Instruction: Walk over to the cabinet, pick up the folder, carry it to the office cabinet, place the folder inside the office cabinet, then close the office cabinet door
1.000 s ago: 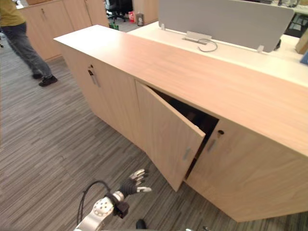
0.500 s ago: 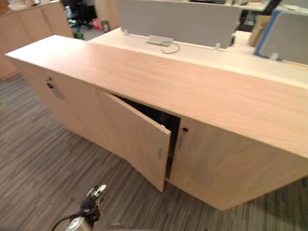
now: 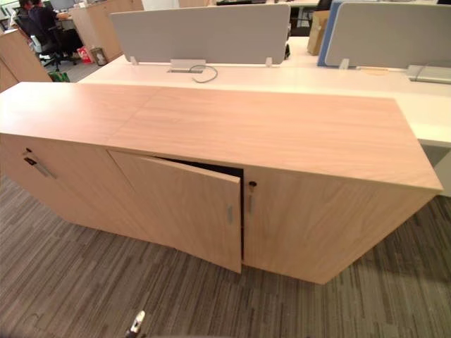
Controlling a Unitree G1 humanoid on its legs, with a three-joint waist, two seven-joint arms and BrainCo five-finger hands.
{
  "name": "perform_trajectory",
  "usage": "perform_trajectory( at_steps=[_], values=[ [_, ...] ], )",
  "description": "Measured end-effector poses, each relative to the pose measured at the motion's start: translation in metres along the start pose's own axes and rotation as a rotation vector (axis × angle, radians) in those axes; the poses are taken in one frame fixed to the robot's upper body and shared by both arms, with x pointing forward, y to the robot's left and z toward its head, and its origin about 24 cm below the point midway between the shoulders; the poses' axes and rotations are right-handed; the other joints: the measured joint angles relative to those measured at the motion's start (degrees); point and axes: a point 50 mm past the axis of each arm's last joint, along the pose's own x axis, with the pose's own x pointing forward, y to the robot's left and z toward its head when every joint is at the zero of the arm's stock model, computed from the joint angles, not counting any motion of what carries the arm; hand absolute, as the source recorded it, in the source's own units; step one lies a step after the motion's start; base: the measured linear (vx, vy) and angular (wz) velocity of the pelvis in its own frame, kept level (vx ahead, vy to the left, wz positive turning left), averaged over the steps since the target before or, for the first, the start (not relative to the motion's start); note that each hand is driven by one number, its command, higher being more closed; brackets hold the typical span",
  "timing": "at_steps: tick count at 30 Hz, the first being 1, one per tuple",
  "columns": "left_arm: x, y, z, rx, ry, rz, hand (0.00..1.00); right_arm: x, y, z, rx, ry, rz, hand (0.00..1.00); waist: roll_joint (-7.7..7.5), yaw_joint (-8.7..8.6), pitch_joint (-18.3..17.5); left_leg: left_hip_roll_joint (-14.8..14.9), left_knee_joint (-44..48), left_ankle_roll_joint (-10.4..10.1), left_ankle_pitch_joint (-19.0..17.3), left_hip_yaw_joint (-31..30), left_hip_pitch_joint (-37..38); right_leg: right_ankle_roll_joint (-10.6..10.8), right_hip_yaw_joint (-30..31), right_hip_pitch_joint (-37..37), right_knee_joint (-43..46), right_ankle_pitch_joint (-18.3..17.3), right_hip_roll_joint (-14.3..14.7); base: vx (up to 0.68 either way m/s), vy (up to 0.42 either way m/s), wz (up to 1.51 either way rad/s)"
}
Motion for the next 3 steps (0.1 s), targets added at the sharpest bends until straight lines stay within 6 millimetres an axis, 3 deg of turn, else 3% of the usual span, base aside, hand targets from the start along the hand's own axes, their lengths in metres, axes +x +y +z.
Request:
perform_trajectory(
  at_steps=[3],
  values=[
    [0.0003,0.0009,-0.0021,0.005,0.010,0.007,0.00,-0.0004,-0.0011,-0.0026,0.018,0.007,-0.012,0.00,-0.02,0.14,-0.4,0.4,-2.0,-0.4,0.6,0.3,1.4,0.1,0.0,0.6,-0.9,0.1,0.5,0.09,-0.023,-0.05]
  ],
)
